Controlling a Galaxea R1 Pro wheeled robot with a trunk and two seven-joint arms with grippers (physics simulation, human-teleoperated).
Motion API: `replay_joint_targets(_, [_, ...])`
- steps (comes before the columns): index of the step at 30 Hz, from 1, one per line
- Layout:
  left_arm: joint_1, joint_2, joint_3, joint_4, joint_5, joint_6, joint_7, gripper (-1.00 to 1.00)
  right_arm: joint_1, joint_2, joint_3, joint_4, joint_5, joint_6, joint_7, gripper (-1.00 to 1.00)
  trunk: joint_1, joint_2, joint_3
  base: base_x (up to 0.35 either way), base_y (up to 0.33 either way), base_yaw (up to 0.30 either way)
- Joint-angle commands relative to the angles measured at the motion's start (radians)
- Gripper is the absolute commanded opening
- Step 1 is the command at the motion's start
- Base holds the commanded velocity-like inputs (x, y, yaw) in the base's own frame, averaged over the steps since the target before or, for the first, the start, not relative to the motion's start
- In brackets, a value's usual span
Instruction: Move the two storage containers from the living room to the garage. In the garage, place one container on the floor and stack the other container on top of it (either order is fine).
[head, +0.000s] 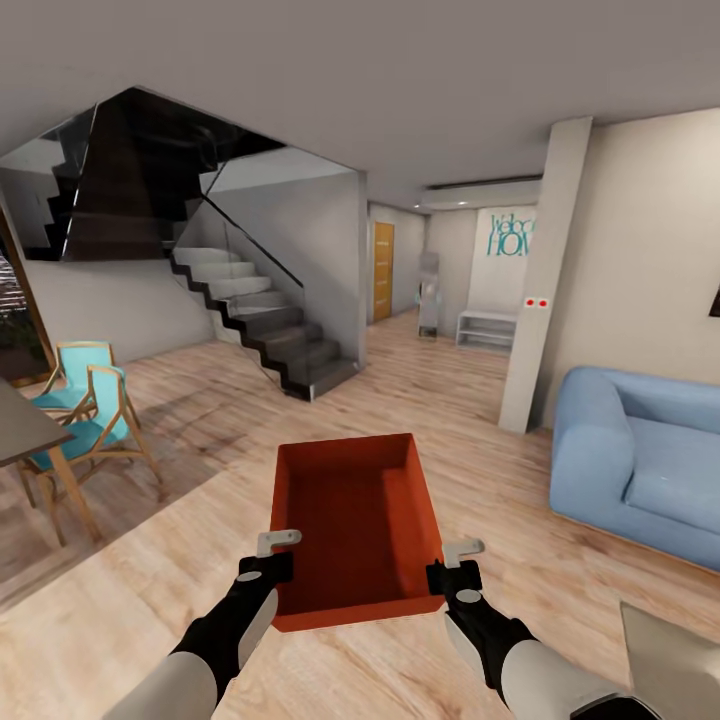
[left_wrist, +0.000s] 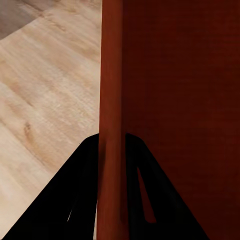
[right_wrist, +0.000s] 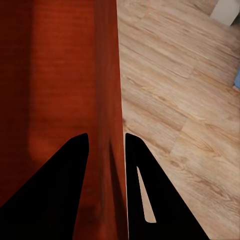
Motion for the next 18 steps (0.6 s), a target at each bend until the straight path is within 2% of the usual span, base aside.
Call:
replay_joint_targets(1, [-0.001,-0.001,0.006,-0.013,0.021,0.007,0.009,-1.0,0.0,0.038,0.0,0.003,-0.014,-0.004,0.0,-1.0,0.001,-0.001,-0.002,0.322,0.0,0.0])
replay_joint_targets(18, [-0.001,-0.001,0.006,-0.01,0.023,0.007,0.009,-1.0,0.0,0.045,0.0,0.003,-0.015,-0.002,-0.003,-1.0,0.001,-0.001,-0.002,0.322,0.0,0.0])
